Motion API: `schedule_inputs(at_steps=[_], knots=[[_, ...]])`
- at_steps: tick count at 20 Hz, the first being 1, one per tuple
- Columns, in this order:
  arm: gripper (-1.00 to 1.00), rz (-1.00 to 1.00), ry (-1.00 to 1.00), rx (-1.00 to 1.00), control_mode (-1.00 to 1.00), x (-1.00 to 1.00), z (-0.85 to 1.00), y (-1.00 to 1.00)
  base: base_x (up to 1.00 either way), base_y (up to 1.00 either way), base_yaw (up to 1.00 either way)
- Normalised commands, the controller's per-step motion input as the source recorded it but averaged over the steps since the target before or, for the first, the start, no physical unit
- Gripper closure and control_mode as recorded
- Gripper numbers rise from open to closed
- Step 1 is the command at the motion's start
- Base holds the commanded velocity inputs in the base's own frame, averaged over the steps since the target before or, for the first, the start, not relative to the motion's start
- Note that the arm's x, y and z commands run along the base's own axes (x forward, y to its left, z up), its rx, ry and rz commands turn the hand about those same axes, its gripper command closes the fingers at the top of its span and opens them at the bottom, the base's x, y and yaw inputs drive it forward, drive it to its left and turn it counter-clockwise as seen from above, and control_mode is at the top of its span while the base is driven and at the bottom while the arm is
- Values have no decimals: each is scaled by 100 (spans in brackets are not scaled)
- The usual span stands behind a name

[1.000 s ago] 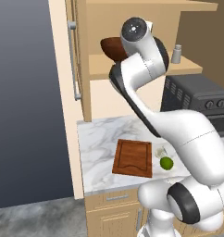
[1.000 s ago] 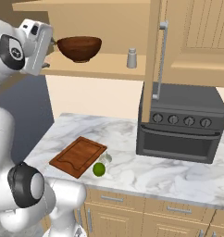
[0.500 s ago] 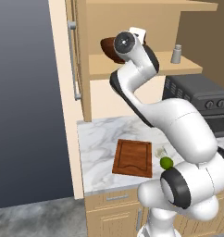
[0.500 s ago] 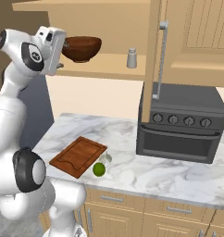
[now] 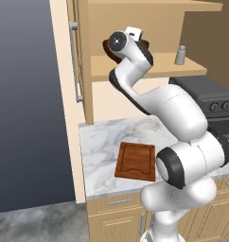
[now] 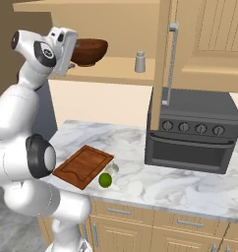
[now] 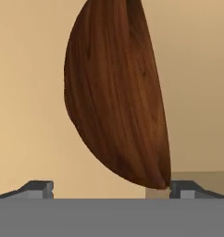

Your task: Open the cabinet. Place the bowl and condiment on the counter. Then place the lime and garlic on the cutting board.

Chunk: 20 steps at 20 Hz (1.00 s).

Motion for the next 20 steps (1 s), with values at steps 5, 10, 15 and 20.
schedule_inputs(at_steps=[5, 10, 15, 20], knots=[[-100, 0, 0, 0, -100, 56, 0, 0, 0, 0, 0], [-100, 0, 0, 1, -100, 29, -10, 0, 0, 0, 0], [100, 0, 0, 4, -100, 7, -16, 0, 0, 0, 0], [100, 0, 1, 5, -100, -20, -7, 0, 0, 0, 0]])
